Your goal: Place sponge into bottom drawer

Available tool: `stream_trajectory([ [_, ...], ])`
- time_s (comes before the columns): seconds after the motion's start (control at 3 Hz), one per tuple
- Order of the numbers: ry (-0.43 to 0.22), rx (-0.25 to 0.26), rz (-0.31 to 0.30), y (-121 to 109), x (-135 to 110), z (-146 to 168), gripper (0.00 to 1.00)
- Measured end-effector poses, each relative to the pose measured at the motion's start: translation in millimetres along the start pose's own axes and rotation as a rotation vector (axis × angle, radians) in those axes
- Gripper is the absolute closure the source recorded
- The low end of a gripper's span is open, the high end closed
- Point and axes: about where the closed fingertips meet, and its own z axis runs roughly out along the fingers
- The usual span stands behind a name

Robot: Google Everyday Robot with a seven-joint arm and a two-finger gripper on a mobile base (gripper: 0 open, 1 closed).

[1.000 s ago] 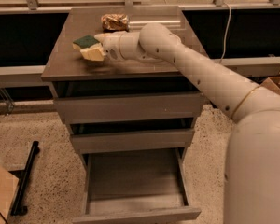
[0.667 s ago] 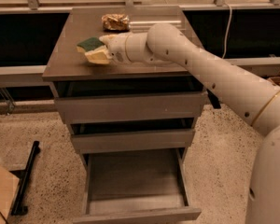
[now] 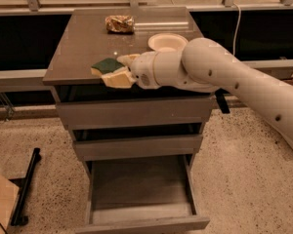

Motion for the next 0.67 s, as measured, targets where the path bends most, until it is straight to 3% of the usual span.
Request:
stream_trajectory([
  [0.67, 0.027, -0.049, 0.113, 49.2, 73.3, -63.3, 1.00],
])
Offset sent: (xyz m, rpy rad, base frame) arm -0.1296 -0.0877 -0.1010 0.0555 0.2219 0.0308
